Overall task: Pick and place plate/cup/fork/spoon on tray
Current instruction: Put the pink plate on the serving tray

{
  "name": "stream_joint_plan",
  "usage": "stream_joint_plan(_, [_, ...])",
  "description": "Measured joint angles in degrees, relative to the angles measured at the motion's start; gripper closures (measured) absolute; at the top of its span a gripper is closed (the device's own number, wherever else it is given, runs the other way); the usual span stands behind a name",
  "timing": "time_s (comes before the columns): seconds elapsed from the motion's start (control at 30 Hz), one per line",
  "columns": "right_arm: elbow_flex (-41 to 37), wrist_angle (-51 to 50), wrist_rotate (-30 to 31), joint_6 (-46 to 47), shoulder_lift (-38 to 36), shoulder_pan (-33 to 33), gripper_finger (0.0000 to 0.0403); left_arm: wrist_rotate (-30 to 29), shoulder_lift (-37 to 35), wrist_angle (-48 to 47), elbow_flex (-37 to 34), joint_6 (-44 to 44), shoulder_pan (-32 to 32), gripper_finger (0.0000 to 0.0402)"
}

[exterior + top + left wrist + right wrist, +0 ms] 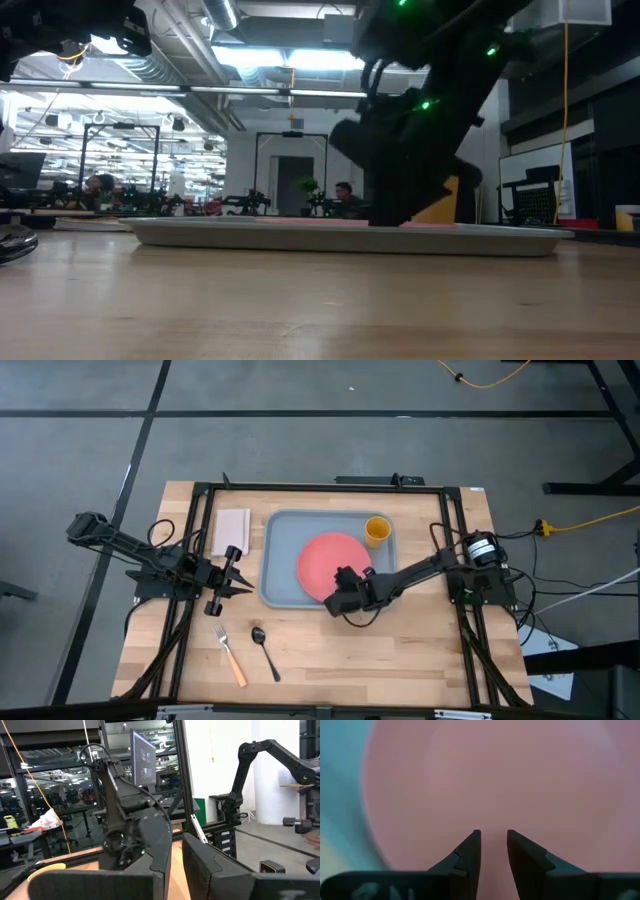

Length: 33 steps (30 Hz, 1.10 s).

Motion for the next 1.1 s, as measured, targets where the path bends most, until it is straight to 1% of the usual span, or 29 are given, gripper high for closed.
stream_joint_plan(0.1, [0.00, 0.65, -1.82, -1.19, 0.61, -1.60, 0.0304, 0.00, 0.00, 0.00, 0.00, 0.00, -0.02, 0.0363])
stream_joint_plan(0.4, [-0.02, 1.54, -2.03, -5.50, 0.72, -4.83, 0.0304, 0.00, 0.00, 0.01, 0.00, 0.00, -0.02, 0.0363])
stream_joint_plan(0.53, [-0.02, 1.46, -3.63, -6.31, 0.72, -6.26, 0.0304, 0.00, -0.01, 0.00, 0.00, 0.00, -0.01, 0.0363])
stream_joint_plan(0.73, [-0.02, 1.32, -2.71, -7.32, 0.72, -7.71, 0.0304, 0.00, -0.01, 0.01, 0.00, 0.00, 0.00, 0.0363])
stream_joint_plan(0.9, [0.21, 2.87, 0.61, -9.72, 0.70, -7.97, 0.0304, 0.00, 0.00, -0.02, 0.00, 0.00, -0.01, 0.0363])
stream_joint_plan(1.03, [3.06, 2.38, 0.63, -11.30, 0.61, -6.97, 0.0304, 0.00, 0.00, 0.00, 0.00, 0.00, -0.01, 0.0363])
stream_joint_plan(1.1, [5.26, 1.37, -0.31, -11.90, 0.59, -5.80, 0.0304, 0.00, -0.02, 0.01, 0.00, 0.00, -0.02, 0.0363])
